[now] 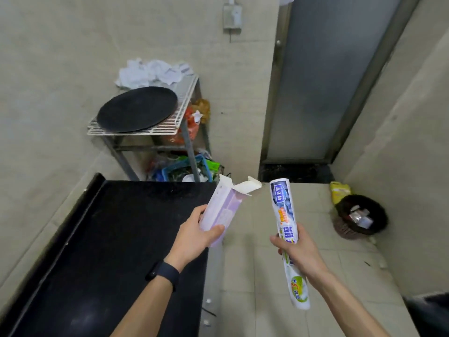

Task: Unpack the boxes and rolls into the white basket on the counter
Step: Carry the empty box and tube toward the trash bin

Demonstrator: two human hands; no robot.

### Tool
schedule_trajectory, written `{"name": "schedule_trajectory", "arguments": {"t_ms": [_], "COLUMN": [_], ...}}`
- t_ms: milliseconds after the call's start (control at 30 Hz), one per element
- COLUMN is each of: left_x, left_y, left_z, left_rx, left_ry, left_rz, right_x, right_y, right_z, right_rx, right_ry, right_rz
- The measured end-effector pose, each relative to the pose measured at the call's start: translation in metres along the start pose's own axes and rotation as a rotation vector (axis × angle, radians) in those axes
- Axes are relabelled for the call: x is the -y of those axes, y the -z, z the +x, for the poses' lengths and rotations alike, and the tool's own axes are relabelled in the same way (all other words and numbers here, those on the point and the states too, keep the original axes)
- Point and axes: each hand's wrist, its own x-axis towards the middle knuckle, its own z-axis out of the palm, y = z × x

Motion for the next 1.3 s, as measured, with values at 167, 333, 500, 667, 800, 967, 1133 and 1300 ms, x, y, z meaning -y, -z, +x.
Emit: {"name": "schedule_trajectory", "arguments": {"t_ms": [167, 333, 500, 667, 800, 967, 1133, 1300], "left_x": [-0.041, -0.103, -0.173, -0.256, -0.298, -0.329, -0.344, -0.352], "left_y": [-0.027, -0.089, -0.177, -0.253, -0.299, -0.358, -0.420, -0.486], "left_z": [0.058, 0.114, 0.172, 0.214, 0.246, 0.279, 0.324, 0.384], "left_rx": [0.075, 0.166, 0.237, 0.320, 0.363, 0.443, 0.528, 0.640], "left_ry": [-0.096, -0.211, -0.274, -0.355, -0.371, -0.376, -0.352, -0.297], "left_rz": [0.054, 0.088, 0.088, 0.138, 0.135, 0.153, 0.163, 0.176], "right_x": [0.020, 0.039, 0.051, 0.062, 0.063, 0.052, 0.034, 0.014], "right_y": [0.037, 0.100, 0.190, 0.284, 0.347, 0.398, 0.438, 0.479], "right_z": [0.016, 0.050, 0.101, 0.141, 0.169, 0.200, 0.237, 0.286], "right_rx": [-0.121, -0.245, -0.355, -0.362, -0.433, -0.515, -0.582, -0.646], "right_ry": [0.030, 0.057, 0.085, 0.106, 0.128, 0.112, 0.090, -0.003], "right_rz": [0.069, 0.134, 0.144, 0.164, 0.177, 0.248, 0.253, 0.235]}}
